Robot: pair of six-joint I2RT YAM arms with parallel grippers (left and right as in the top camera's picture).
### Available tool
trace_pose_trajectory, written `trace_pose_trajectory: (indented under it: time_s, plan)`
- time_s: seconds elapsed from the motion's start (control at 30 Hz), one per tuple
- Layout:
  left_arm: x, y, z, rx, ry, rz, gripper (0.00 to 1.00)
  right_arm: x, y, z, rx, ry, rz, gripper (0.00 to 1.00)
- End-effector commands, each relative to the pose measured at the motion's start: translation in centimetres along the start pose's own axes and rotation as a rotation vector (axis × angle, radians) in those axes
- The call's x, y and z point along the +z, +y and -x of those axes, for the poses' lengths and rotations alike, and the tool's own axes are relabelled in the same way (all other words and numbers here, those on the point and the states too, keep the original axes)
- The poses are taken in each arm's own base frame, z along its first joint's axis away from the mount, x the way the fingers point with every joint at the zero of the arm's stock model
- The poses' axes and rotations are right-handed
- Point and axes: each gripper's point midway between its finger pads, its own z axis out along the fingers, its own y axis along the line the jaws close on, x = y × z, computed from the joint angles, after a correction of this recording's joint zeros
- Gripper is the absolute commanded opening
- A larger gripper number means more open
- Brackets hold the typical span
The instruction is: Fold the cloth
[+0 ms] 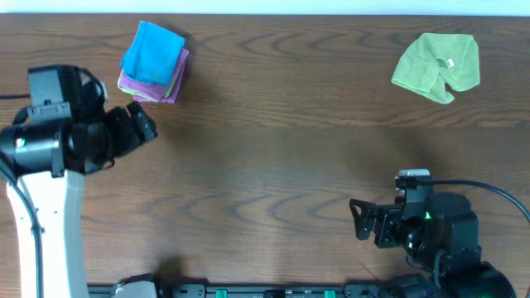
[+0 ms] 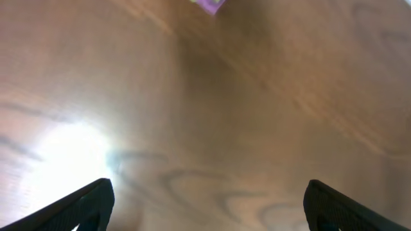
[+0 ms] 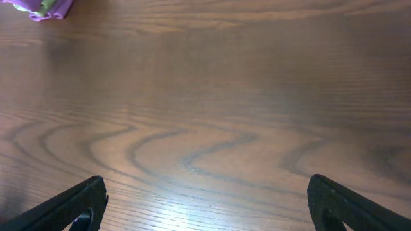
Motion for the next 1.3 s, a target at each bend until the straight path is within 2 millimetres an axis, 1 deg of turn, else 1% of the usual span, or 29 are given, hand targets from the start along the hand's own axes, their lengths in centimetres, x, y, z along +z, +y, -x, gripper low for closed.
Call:
trace_pose_trajectory:
  time_s: [0.0, 0.07, 0.2, 0.27, 0.37, 0.43, 0.5, 0.53, 0.6, 0.73, 0.9, 1.03, 1.27]
  plan:
    - [-2.8, 0.3, -0.3, 0.047, -0.081, 0.009, 0.95, 0.0, -0.2, -0.1, 0.019, -0.001, -0.004, 0.99]
    - [-4.4, 0.1, -0.8, 0.067, -0.133, -0.009, 0.95, 0.0, -0.2, -0.1, 0.019, -0.001, -0.004, 0.99]
    - [-8.3, -0.1, -2.1, 0.143, -0.272, -0.04, 0.95, 0.0, -0.2, -0.1, 0.019, -0.001, -0.004, 0.99]
    - [-10.2, 0.3, -2.9, 0.155, -0.347, -0.032, 0.95, 0.0, -0.2, -0.1, 0.019, -0.001, -0.004, 0.99]
    - [-12.7, 1.3, -4.7, 0.176, -0.44, -0.009, 0.95, 0.0, -0.2, -0.1, 0.019, 0.0, -0.005, 0.99]
    - [-13.6, 1.7, -5.8, 0.212, -0.482, -0.003, 0.95, 0.0, -0.2, -0.1, 0.019, -0.001, -0.004, 0.99]
    - [-13.8, 2.2, -6.9, 0.241, -0.508, 0.005, 0.95, 0.0, -0.2, -0.1, 0.018, -0.001, -0.004, 0.99]
    - [-13.6, 2.6, -7.7, 0.275, -0.517, 0.011, 0.95, 0.0, -0.2, -0.1, 0.019, -0.001, -0.004, 0.99]
    - [-13.0, 2.9, -8.3, 0.298, -0.523, 0.015, 0.95, 0.0, -0.2, -0.1, 0.019, -0.001, -0.004, 0.99]
    - [-10.9, 3.5, -9.0, 0.312, -0.541, 0.005, 0.95, 0.0, -0.2, -0.1, 0.019, -0.001, -0.004, 0.99]
    - [-7.4, 4.2, -9.0, 0.321, -0.594, -0.015, 0.95, 0.0, -0.2, -0.1, 0.019, 0.0, -0.005, 0.99]
    - [-4.5, 4.2, -9.3, 0.39, -0.635, -0.051, 0.95, 0.0, -0.2, -0.1, 0.019, 0.0, -0.005, 0.99]
    - [-0.4, 5.4, -10.3, 0.429, -0.672, -0.05, 0.95, 0.0, -0.2, -0.1, 0.019, 0.0, -0.005, 0.99]
